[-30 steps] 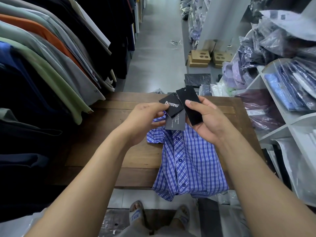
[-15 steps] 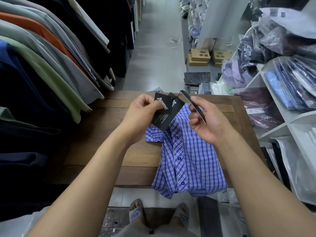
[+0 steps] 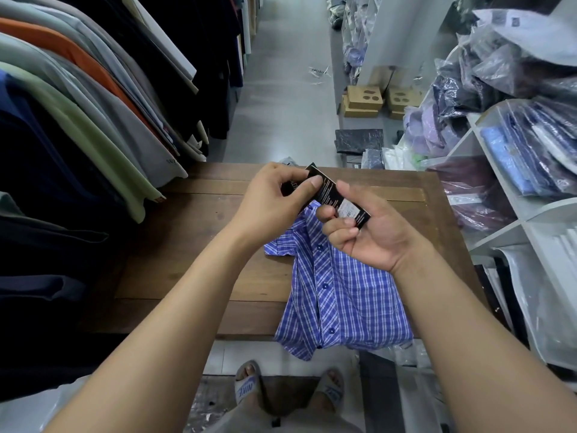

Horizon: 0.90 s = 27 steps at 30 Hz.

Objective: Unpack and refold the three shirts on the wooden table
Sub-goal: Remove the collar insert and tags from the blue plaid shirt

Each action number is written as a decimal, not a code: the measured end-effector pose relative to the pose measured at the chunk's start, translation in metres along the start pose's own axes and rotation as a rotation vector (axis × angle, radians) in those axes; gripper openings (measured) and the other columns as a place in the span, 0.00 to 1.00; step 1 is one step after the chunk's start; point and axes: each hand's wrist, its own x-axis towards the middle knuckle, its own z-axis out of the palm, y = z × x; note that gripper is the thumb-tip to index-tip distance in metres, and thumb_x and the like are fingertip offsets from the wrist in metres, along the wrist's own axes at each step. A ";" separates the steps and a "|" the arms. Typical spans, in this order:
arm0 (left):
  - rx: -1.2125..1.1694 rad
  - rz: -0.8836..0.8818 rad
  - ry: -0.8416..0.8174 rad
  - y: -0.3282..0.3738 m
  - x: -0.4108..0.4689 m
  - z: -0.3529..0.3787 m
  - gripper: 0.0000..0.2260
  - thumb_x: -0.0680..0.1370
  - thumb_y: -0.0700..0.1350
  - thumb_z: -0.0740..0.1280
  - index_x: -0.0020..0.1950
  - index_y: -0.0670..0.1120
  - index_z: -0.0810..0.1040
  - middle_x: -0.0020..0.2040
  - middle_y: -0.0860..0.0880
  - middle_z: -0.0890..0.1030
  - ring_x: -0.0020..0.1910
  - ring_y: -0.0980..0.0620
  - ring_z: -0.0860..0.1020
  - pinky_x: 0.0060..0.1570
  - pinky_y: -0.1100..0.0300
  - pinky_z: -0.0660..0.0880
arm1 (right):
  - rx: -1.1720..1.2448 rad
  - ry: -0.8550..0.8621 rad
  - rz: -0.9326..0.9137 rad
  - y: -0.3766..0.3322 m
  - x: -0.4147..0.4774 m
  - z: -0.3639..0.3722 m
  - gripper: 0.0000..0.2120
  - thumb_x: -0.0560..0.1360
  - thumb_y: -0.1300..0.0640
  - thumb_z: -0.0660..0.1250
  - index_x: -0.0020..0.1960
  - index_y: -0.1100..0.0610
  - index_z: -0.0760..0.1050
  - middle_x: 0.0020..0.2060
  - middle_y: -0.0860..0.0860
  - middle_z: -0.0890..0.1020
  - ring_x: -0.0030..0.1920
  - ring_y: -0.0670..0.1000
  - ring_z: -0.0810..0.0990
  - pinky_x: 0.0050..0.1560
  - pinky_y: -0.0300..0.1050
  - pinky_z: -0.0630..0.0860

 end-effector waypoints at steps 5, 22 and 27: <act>-0.028 -0.097 0.048 0.000 0.007 -0.008 0.12 0.80 0.52 0.69 0.42 0.46 0.83 0.36 0.53 0.81 0.34 0.57 0.76 0.39 0.60 0.74 | -0.198 0.063 0.012 -0.006 -0.011 -0.003 0.27 0.77 0.45 0.63 0.71 0.59 0.73 0.58 0.60 0.82 0.39 0.51 0.78 0.38 0.42 0.79; -0.375 -0.236 0.053 -0.009 0.010 -0.010 0.05 0.81 0.46 0.69 0.56 0.50 0.81 0.47 0.48 0.83 0.42 0.53 0.82 0.46 0.46 0.84 | -0.446 0.144 -0.081 -0.004 0.003 -0.007 0.14 0.74 0.65 0.69 0.58 0.57 0.74 0.51 0.59 0.85 0.46 0.57 0.86 0.59 0.62 0.79; -0.431 -0.261 0.052 -0.020 0.003 -0.007 0.14 0.80 0.44 0.70 0.65 0.51 0.74 0.55 0.50 0.85 0.49 0.52 0.84 0.50 0.45 0.82 | -0.433 0.163 -0.072 0.001 0.009 -0.006 0.12 0.75 0.64 0.69 0.56 0.55 0.72 0.52 0.60 0.85 0.49 0.59 0.85 0.58 0.62 0.80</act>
